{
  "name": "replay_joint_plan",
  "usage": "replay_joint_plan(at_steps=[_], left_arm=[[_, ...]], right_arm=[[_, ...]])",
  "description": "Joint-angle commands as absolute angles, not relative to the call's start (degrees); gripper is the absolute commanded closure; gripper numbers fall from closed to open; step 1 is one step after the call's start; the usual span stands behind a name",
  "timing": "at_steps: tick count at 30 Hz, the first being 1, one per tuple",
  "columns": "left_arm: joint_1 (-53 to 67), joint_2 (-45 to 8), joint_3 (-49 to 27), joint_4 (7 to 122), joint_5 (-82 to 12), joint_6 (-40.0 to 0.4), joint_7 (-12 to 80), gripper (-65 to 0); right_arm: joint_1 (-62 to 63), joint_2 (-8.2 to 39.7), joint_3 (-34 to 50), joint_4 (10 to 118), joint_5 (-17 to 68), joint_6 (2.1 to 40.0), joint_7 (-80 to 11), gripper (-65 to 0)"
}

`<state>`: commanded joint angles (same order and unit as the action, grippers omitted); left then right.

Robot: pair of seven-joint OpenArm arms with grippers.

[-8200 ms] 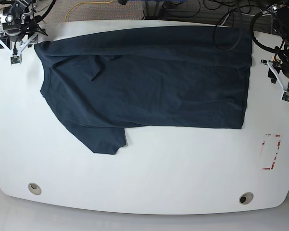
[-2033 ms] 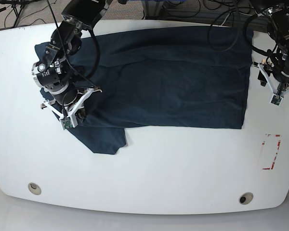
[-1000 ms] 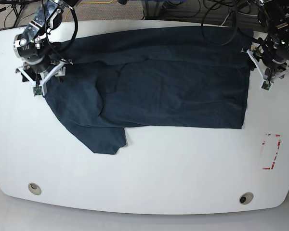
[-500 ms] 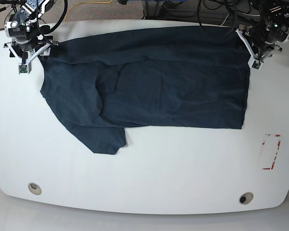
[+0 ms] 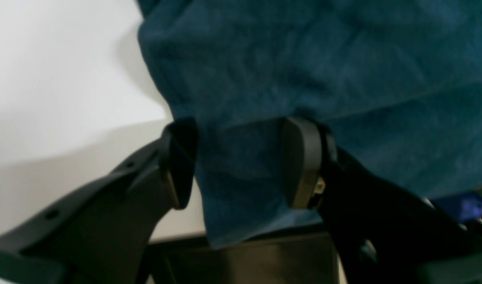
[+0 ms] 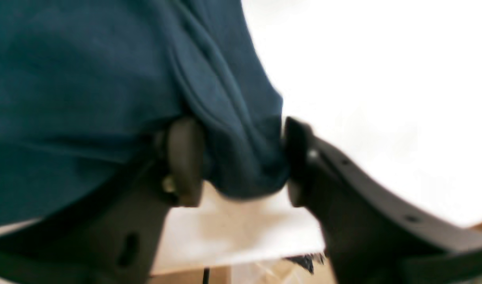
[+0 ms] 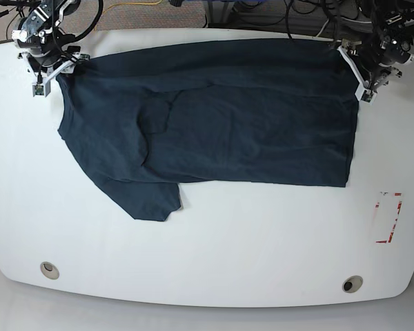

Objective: Layout the t-shirt on the table in an organized manner, then fold the t-shirt properly
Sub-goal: 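Grasp the shirt edge corners with both grippers and pull it taut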

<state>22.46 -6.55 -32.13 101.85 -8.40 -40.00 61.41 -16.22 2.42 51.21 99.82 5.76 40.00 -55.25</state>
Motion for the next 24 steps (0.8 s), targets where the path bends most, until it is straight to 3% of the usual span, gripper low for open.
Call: replay_joint_plan(at_steps=[8,24], left_arm=[[21.7,-10.2,-32.2,101.6,-6.9,-40.0,61.4,-31.8],[23.0,-13.4,-32.3,102.1,-7.0,-40.0,61.7,-31.8]], right_arm=[[-16.9,2.2,51.2,100.1,5.8,40.0,-55.3,-2.7],[-23.1,1.9,51.3,107.8,5.8,40.0,-55.5,-2.5]])
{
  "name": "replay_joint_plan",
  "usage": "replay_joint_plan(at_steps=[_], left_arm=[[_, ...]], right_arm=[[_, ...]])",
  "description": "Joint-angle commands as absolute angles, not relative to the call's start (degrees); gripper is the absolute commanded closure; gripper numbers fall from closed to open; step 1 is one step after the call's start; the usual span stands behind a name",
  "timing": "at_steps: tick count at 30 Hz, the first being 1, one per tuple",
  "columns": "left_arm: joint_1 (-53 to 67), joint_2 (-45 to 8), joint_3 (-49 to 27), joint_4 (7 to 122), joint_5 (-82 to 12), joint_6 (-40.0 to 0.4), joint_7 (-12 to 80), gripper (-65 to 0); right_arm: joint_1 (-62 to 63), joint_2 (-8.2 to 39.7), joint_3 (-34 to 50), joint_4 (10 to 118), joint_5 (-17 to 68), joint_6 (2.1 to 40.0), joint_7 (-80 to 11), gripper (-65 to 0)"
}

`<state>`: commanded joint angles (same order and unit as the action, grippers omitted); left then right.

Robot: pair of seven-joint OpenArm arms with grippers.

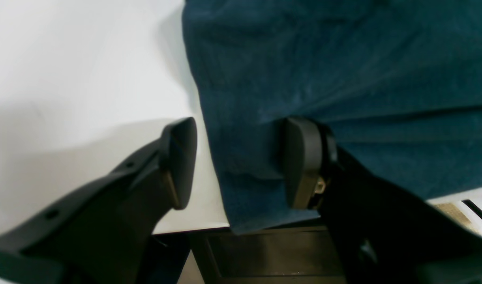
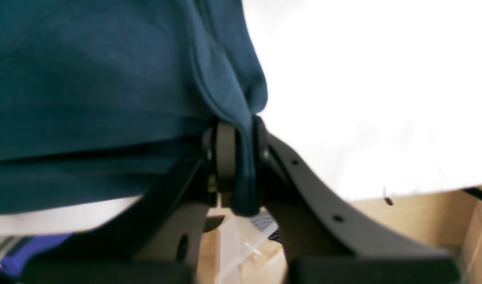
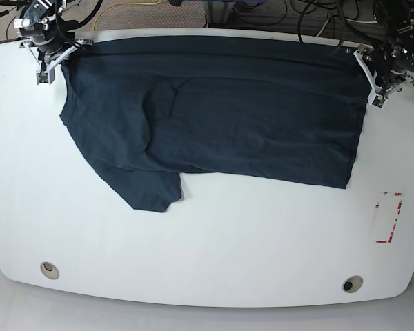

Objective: Layout the t-shirt on the table in an organized manner, then fold the t-shirt properly
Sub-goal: 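Grasp the shirt edge corners with both grippers and pull it taut, then release and move both grippers along the shirt sides to mid-length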

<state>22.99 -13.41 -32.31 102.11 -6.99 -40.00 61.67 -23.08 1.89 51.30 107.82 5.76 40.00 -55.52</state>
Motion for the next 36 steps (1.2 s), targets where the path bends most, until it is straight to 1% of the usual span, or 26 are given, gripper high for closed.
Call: replay_joint_plan(at_steps=[5,7,9,11,12,13,16,17,18,23,28,30,32,36], left_arm=[[24.4,-13.4,-32.0,105.0,-7.0,-40.0,61.7,-31.8],[25.1,-13.3,-31.9,106.4,-7.0,-40.0,62.0,-32.1],[25.1,-13.3,-31.9,107.1,-7.1,-40.0,63.3,-32.1],[24.9,-13.2,-31.9,107.8,-7.3,-40.0,65.5,-32.2],[24.9,-13.2,-31.9,108.1,-7.3,-40.0,65.9,-32.2],[24.5,-13.3,-32.0,108.6,-8.4,-40.0,66.7,-32.2],[23.8,-13.5,-32.1,109.6,-10.7,-40.0,68.2,-32.2],[23.8,-13.5,-32.2,109.8,-11.1,-40.0,68.4,-32.2],[23.7,-13.8,-32.2,110.1,-11.6,-40.0,68.8,-32.2],[22.9,-16.0,-32.2,111.5,-14.6,-40.0,69.3,-32.2],[21.9,-18.9,-32.1,112.0,-20.3,-40.0,70.9,-32.2],[20.5,-20.9,-32.1,112.0,-23.6,-40.0,74.0,-32.1],[18.9,-21.8,-32.3,112.0,-25.8,-40.0,75.6,-31.9],[14.9,-22.3,-34.0,112.0,-26.7,-40.0,75.7,-31.9]], right_arm=[[-24.0,1.0,51.2,108.8,5.8,40.0,-55.5,-2.9],[-24.0,1.0,51.2,109.2,5.8,40.0,-55.5,-4.3],[-24.1,0.8,51.2,109.5,5.8,40.0,-55.5,-9.0],[-24.1,0.8,51.2,110.1,5.8,40.0,-55.5,-17.4],[-24.1,0.8,51.2,110.3,5.8,40.0,-55.5,-19.7],[-24.1,0.7,51.2,111.0,5.8,40.0,-55.5,-26.2],[-24.1,0.7,51.2,112.9,5.8,40.0,-55.6,-34.7],[-24.1,0.7,51.2,113.4,5.8,40.0,-55.6,-35.7],[-24.0,0.6,51.2,114.1,5.8,40.0,-55.6,-36.5],[-23.6,-0.2,51.0,115.7,5.8,40.0,-55.6,-36.5],[-22.2,-0.1,51.0,115.6,5.8,40.0,-55.6,-36.5],[-21.8,0.0,50.9,115.6,5.8,40.0,-55.7,-36.5],[-20.7,0.0,50.9,115.6,5.6,40.0,-55.7,-36.5],[-18.0,0.0,50.9,115.3,5.3,40.0,-55.7,-36.5]])
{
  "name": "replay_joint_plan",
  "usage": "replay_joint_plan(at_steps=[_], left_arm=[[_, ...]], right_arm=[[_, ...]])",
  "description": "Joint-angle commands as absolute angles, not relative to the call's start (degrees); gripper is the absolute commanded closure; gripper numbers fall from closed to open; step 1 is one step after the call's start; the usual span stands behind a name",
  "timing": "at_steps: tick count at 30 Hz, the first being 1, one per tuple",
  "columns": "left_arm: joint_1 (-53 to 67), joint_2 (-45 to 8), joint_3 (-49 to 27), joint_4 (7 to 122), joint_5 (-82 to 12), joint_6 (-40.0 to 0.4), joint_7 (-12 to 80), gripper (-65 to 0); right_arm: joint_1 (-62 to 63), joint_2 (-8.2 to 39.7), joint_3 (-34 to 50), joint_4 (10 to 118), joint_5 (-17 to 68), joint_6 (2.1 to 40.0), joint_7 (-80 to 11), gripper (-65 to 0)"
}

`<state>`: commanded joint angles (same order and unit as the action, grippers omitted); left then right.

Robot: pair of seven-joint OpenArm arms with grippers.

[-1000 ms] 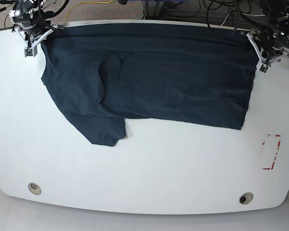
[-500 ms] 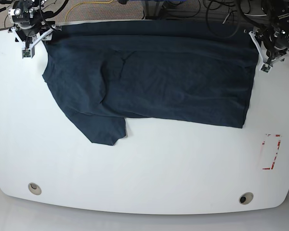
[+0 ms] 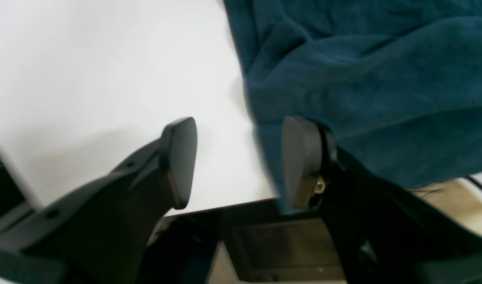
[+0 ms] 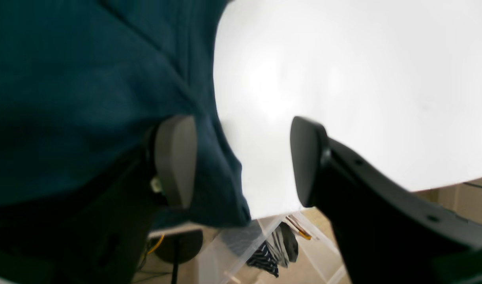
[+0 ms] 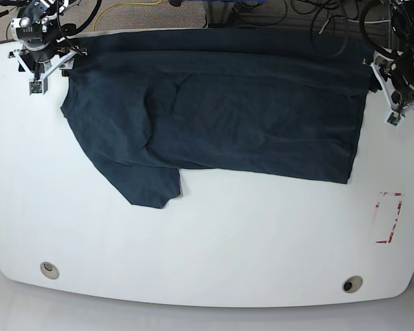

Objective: Layout the t-shirt on the table in an organized manner, then fold the t-shirt properly
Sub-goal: 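Release and move both grippers along the shirt sides to mid-length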

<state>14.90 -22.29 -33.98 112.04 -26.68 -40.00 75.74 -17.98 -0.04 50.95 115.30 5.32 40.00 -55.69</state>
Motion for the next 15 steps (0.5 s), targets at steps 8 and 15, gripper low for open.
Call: replay_joint_plan(at_steps=[8,15], left_arm=[[3.7,-21.8,-35.6,111.6,-26.5,-40.0,75.7,-31.9],[-4.7,-20.1,-32.6,110.4,-24.8,-40.0,75.6,-32.4]], right_arm=[[-9.4,0.8,45.8,114.2,2.2,40.0,-55.7,-36.5],[-0.6,1.2,41.2,109.5,-3.9,40.0,-55.7,-36.5]])
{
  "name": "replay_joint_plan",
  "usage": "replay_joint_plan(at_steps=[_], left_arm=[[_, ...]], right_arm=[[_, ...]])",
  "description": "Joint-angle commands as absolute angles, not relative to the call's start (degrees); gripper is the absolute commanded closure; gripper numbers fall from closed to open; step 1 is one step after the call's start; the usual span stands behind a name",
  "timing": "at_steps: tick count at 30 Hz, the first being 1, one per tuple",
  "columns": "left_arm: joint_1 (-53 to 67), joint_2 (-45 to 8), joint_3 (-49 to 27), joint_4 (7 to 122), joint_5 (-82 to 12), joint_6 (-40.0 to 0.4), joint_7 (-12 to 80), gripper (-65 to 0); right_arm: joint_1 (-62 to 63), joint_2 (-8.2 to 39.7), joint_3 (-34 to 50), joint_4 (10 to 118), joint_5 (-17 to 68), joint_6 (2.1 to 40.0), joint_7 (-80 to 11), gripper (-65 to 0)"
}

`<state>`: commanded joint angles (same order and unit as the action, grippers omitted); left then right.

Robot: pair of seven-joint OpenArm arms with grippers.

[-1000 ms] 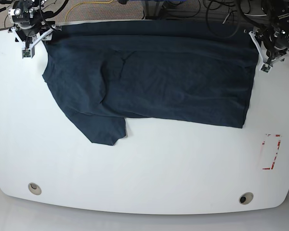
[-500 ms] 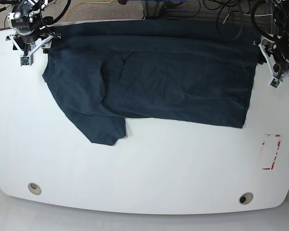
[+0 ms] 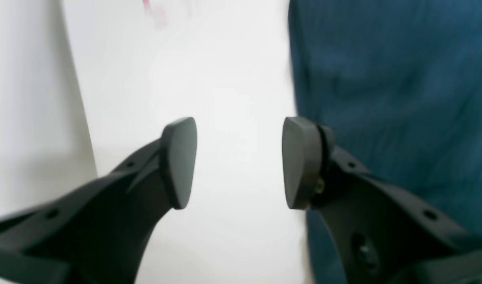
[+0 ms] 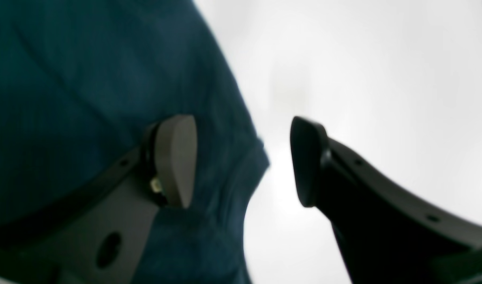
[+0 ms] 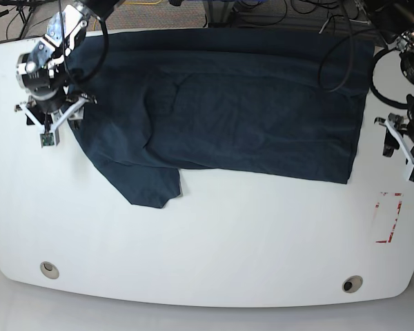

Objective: Layout the t-shirt on the table in an organized manner, then fold the t-shirt properly
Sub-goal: 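Release and move both grippers along the shirt sides to mid-length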

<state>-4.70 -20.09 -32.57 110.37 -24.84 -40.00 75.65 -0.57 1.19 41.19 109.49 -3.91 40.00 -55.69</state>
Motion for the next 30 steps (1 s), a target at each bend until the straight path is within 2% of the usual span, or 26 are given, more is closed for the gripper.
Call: replay_joint_plan(at_steps=[6,14,22,30], left_arm=[[-10.9,-18.1,-30.3,104.0,-21.2,-40.0,74.0,-32.4],[-14.7,-15.0,-29.8,96.2,-11.4,-40.0,66.4,-32.4],[-16.4,-13.6,-29.7,86.1,-5.6,-40.0,58.6,-32.4],[-16.6,-13.8,-29.7,78.9,-5.3,-40.0,53.2,-32.4]], right_arm=[[7.3,1.8,40.6,101.6,-6.4,40.0,-55.3,-36.5],[15.2,5.0,40.7,88.4,-6.1,40.0,-55.1,-36.5],[18.7,4.5,40.7,79.7,-6.0,40.0,-51.9,-36.5],[19.2,2.3,40.7,78.0,-5.7,40.0,-49.5,-36.5]])
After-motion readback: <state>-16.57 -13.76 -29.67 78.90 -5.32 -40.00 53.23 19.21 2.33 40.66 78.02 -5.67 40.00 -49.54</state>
